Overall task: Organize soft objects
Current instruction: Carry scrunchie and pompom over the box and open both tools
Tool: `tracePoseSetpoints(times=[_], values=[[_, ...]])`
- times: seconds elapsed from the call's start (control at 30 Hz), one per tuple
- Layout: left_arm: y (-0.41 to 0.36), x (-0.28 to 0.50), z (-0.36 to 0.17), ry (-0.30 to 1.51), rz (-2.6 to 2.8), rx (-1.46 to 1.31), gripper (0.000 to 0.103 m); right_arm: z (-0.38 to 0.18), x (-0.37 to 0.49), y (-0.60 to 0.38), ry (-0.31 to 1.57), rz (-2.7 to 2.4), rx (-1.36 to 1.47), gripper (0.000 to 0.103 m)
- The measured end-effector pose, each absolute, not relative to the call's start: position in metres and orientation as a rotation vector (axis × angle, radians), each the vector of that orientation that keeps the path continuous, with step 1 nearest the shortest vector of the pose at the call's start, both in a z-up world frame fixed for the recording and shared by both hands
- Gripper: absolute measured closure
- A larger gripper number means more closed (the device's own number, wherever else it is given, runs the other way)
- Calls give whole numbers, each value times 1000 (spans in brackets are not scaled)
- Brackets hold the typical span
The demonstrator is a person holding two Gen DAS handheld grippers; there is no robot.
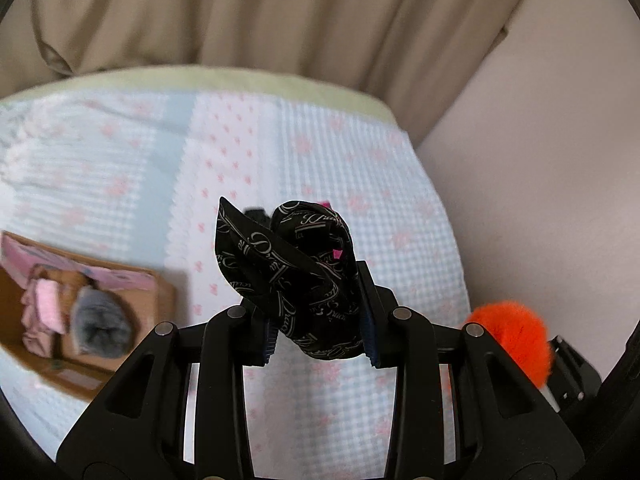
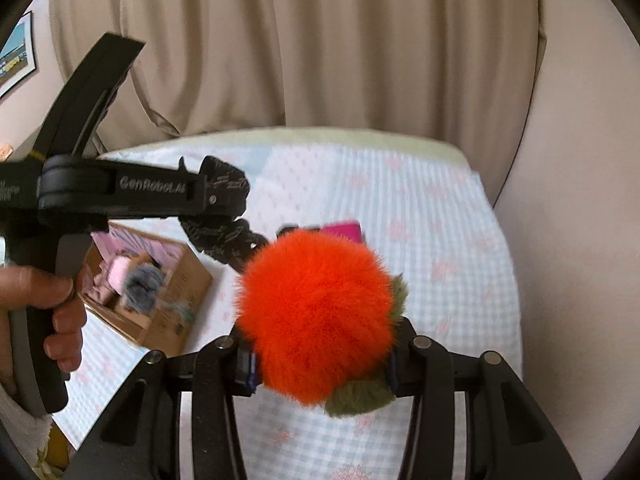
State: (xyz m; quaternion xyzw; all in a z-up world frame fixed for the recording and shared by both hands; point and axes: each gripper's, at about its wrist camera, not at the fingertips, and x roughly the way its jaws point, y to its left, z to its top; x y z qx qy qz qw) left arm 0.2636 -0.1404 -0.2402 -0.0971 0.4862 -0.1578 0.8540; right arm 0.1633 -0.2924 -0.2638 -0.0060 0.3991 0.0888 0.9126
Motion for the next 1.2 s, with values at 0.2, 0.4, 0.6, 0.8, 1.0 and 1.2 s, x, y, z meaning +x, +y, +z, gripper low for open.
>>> tracePoseSetpoints(times=[0.2, 0.4, 0.6, 0.8, 1.0, 1.2], values=[[-96, 239, -192, 955, -282, -204, 73, -205, 154, -269, 764, 204, -15, 61], [-32, 220, -174, 933, -237, -223, 73, -173, 154, -229, 731, 228, -30, 61], [53, 209, -168, 931, -211, -223, 73, -160, 161, -162, 750, 237, -20, 61], [139, 219, -179, 970, -203, -181, 73, -167, 178, -91, 803, 225, 49, 61], [200, 238, -214, 1044, -208, -146, 73, -198, 199, -28, 892, 190, 118, 61], [230, 258, -260, 1142, -226, -133, 73, -239, 217, 5, 992, 130, 174, 61]])
